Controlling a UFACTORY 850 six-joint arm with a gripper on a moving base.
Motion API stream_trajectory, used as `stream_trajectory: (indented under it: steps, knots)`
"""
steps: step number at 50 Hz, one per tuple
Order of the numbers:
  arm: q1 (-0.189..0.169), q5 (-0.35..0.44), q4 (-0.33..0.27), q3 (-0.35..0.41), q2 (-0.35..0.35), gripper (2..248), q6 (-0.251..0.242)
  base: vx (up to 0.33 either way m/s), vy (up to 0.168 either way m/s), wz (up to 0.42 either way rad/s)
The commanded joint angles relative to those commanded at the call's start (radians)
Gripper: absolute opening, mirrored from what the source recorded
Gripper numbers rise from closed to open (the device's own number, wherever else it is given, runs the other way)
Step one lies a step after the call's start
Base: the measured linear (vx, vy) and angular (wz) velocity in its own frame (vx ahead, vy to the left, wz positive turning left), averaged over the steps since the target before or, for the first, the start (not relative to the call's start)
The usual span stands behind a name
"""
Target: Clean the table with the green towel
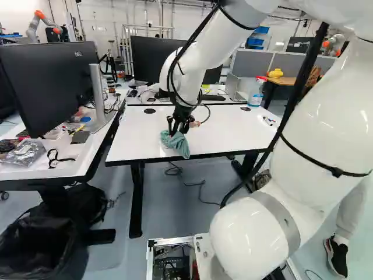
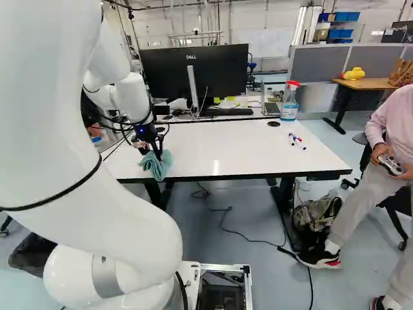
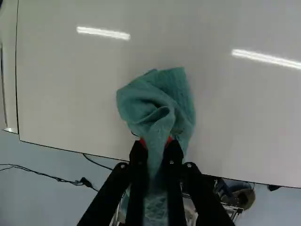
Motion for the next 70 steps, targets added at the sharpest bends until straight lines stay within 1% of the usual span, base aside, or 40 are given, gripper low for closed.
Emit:
stream_trajectory:
  steps: [7, 15, 37, 44, 62, 70]
  knots:
    - [0.0, 0.0, 0.0, 0.0, -0.001, 47, 0.0, 0.0, 0.0, 0.0]
    - [0.0, 0.0, 0.0, -0.006, -0.024, 47, 0.0, 0.0, 0.0, 0.0]
    - [-0.004, 0.0, 0.0, -0.007, -0.026, 47, 0.0, 0.0, 0.0, 0.0]
    - [-0.026, 0.0, 0.0, -0.012, -0.03, 47, 0.0, 0.0, 0.0, 0.0]
    - [-0.108, 0.0, 0.0, -0.032, -0.049, 47, 0.0, 0.0, 0.0, 0.0]
    - [-0.117, 0.0, 0.0, -0.067, -0.081, 47, 0.0, 0.0, 0.0, 0.0]
